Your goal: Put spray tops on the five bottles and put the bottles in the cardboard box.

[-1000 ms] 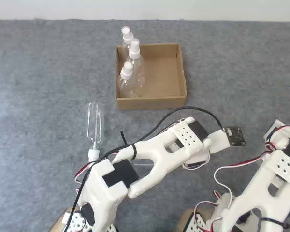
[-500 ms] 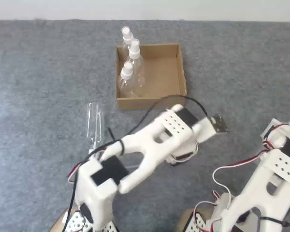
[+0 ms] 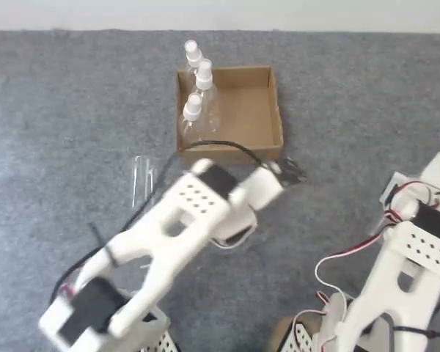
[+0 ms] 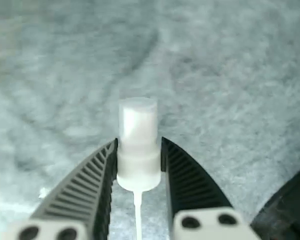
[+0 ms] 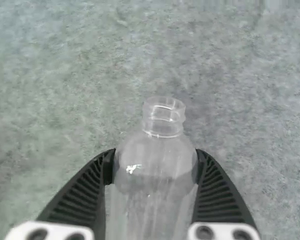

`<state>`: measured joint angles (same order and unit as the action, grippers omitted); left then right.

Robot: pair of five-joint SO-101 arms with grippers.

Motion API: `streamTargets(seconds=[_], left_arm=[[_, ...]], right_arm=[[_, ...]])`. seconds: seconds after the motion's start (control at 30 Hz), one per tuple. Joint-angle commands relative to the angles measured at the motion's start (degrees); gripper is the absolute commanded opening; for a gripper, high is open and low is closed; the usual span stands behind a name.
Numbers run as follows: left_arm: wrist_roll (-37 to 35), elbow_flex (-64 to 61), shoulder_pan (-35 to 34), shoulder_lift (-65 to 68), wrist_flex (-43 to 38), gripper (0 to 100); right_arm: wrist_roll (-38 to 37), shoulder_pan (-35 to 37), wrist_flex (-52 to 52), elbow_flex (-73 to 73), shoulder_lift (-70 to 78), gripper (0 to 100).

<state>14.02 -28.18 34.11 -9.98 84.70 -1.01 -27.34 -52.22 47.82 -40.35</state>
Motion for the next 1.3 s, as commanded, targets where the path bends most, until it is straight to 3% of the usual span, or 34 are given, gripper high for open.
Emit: streamTargets(seconds=[0.0,0.33,0.57,0.83,1.27], left_arm=[[-0.4,-1.0,-4.7,-11.5,-1.0,1],[-0.9,-2.3,-12.2,-29.0,-0.6,1],[-1.0,-2.2,-18.5,-40.5,-1.0,1],[-5.8,-2.2,-22.6,-51.9,-2.7,1],[-16.0,-2.2,-31.4,-60.7,-12.7,1]], right_arm=[[0.2,4.6,0.5,-0.8,-2.8,8.0],[0.0,15.9,-4.9,-0.7,-14.5,8.0],[-5.7,28.6,-8.9,-0.5,-24.0,8.0],[-6.0,40.4,-8.3,-0.6,-25.1,8.1],[-6.0,58.5,6.5,-0.2,-24.7,8.0]])
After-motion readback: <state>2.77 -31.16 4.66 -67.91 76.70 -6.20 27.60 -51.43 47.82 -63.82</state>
